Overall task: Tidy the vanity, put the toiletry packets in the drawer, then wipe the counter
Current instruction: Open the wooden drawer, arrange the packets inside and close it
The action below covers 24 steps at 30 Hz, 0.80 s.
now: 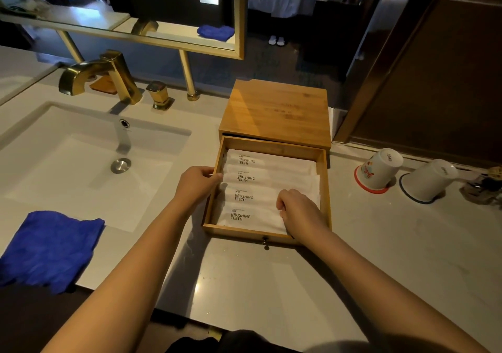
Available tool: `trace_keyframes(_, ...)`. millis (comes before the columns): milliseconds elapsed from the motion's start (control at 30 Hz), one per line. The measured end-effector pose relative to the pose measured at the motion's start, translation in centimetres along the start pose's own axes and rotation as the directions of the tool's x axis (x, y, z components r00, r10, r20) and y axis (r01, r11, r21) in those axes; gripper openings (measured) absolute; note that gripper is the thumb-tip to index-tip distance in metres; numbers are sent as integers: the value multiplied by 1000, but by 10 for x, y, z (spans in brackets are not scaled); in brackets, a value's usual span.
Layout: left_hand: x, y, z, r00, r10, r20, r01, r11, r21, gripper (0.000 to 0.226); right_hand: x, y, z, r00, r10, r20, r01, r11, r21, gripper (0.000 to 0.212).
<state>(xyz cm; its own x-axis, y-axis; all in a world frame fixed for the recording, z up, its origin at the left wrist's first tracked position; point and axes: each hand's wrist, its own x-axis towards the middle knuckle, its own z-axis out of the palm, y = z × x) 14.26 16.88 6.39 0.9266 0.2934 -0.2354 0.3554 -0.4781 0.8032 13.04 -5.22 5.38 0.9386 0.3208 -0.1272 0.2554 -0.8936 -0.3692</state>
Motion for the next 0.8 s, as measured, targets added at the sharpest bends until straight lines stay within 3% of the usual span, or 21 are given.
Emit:
trace_keyframes(367, 18, 11, -6, 995, 93, 24, -96, 960, 263, 25, -4, 1, -1, 998, 66, 22, -68, 992, 102, 14)
trace_keyframes(500, 25, 10, -2, 991, 131, -7, -122, 938, 325, 28, -14, -1, -1, 1000, -10, -22, 13, 991, 135, 27)
trace_keyframes(800, 42, 12, -8, 993, 114, 43, -122, 927, 356, 31, -33, -3, -12, 975, -223, 5, 219, 961, 168, 25)
